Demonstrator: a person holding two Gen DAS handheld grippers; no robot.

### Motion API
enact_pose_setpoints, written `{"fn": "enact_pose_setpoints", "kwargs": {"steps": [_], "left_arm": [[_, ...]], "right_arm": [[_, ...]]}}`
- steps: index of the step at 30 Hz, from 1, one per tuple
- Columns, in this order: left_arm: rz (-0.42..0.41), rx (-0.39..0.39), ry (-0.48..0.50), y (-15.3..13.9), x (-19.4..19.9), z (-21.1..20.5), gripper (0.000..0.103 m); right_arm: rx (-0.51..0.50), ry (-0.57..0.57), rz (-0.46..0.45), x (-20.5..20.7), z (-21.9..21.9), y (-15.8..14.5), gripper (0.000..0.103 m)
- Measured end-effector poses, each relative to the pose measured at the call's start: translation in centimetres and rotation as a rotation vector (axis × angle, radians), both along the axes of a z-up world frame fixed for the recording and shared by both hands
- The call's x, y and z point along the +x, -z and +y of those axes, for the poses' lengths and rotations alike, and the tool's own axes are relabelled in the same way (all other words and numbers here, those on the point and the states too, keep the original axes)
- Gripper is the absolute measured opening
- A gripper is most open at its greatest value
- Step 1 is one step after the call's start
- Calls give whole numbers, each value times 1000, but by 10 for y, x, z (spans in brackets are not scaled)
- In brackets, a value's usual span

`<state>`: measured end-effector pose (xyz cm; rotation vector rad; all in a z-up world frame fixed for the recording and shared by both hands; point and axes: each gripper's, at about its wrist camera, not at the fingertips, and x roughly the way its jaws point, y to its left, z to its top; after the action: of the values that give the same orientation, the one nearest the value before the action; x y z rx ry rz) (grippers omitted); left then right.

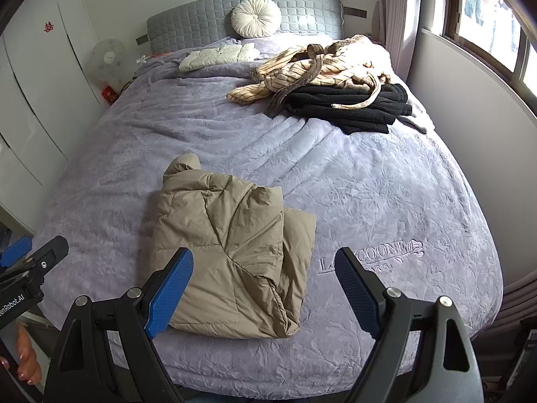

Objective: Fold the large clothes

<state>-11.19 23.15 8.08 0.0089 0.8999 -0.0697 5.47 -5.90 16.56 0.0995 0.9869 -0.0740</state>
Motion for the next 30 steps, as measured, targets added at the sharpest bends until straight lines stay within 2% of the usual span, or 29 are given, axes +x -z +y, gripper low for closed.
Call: {"fn": "enact_pose_setpoints", "kwargs": {"steps": [30], "left_arm": [[7, 1, -2, 4, -3, 3, 102]], "right_arm": [[-2, 2, 5, 0, 0, 1, 88]]}}
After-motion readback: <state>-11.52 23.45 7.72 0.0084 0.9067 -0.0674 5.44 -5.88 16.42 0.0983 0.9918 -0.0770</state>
